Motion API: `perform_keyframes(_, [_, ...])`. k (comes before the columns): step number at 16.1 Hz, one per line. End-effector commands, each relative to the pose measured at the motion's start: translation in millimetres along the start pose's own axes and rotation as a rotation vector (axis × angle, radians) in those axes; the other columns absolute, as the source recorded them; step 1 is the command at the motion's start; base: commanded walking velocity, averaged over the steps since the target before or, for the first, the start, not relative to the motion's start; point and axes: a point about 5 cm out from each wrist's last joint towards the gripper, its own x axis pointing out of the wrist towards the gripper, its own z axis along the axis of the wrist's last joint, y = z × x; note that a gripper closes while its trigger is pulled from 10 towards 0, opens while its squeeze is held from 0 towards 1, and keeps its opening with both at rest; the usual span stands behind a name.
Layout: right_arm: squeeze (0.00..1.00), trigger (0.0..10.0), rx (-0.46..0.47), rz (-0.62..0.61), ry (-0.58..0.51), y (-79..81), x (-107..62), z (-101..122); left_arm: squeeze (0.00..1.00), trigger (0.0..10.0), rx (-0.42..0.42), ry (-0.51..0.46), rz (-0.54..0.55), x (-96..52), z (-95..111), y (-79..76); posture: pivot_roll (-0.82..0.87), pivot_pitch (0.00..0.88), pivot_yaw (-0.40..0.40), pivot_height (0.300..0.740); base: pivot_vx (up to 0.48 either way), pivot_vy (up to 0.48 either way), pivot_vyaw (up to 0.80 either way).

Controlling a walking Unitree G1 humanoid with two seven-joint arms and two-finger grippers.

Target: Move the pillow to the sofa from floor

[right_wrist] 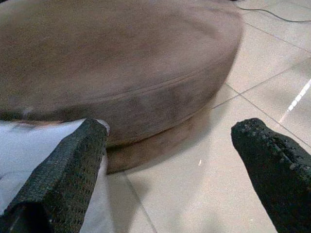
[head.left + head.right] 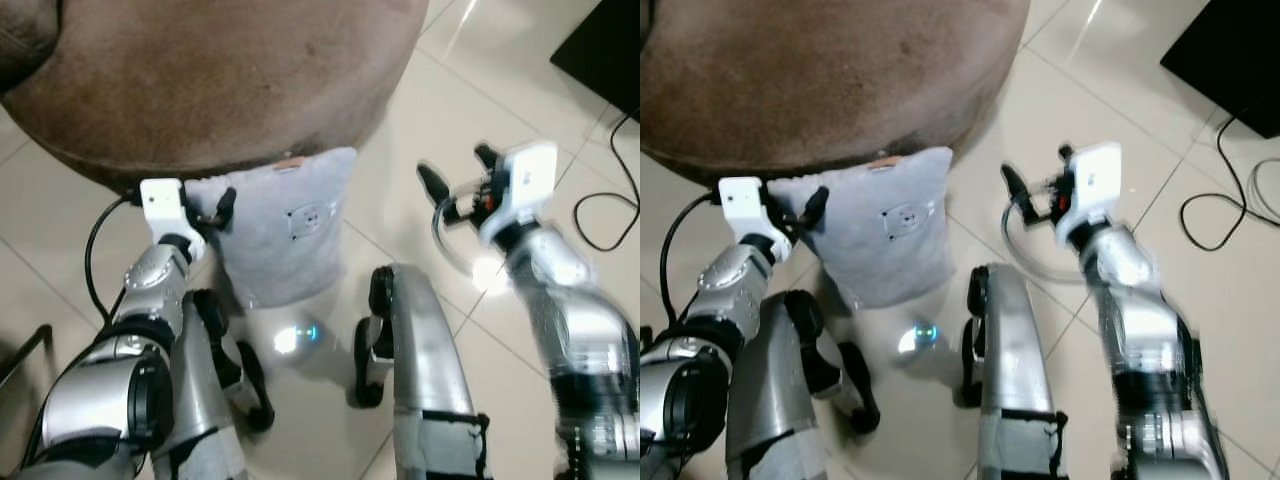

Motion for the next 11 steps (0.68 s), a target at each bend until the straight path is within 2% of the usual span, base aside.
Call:
perform_keyframes(1, [0.00, 10.0, 0.019, -0.021, 0.016, -10.1, -4.4, -7, 0.00, 10.0, -0.004, 0.081, 0.009, -7.2, -19, 0.8, -0.23, 0.420, -0.020, 0.496, 0.000, 0.000, 0.00])
perform_keyframes(2, [0.00, 10.0, 0.004, 0.049, -0.004, -10.3, 2.9, 0, 0.00, 10.0, 0.007, 0.084, 0.015, -6.3, -18, 1.5, -0.23, 0.420, -0.020, 0.496, 0.000, 0.000, 0.00])
perform_keyframes(3, [0.00, 10.0, 0.027, 0.240, 0.031, 5.6, 1.4, 0, 0.00, 10.0, 0.027, 0.096, 0.014, -6.4, -18, 2.4, -0.24, 0.407, -0.020, 0.496, 0.000, 0.000, 0.00])
perform_keyframes(5, [0.00, 10.0, 0.047, 0.358, 0.064, 16.2, -4.7, -5, 0.00, 10.0, 0.027, 0.102, 0.014, -6.9, -19, 3.0, -0.25, 0.412, -0.025, 0.496, 0.000, 0.000, 0.00])
perform_keyframes(6, [0.00, 10.0, 0.085, 0.467, 0.097, 29.6, -18.2, -12, 0.00, 10.0, 0.008, 0.114, 0.008, -7.3, -21, 2.2, -0.25, 0.426, -0.030, 0.496, 0.000, 0.000, 0.00])
perform_keyframes(7, [0.00, 10.0, 0.095, 0.490, 0.102, 31.6, -20.8, -13, 0.00, 10.0, 0.003, 0.116, 0.006, -7.2, -21, 1.8, -0.25, 0.426, -0.030, 0.496, 0.000, 0.000, 0.00])
perform_keyframes(9, [0.00, 10.0, 0.188, 0.622, 0.126, 45.9, -49.3, -17, 0.00, 10.0, -0.025, 0.119, -0.048, -6.1, -23, -5.9, -0.28, 0.429, -0.047, 0.496, 0.000, 0.000, 0.00])
perform_keyframes(11, [0.00, 10.0, 0.205, 0.648, 0.139, 48.6, -57.4, -17, 0.00, 10.0, -0.026, 0.119, -0.057, -6.0, -24, -8.2, -0.29, 0.436, -0.056, 0.496, 0.000, 0.000, 0.00])
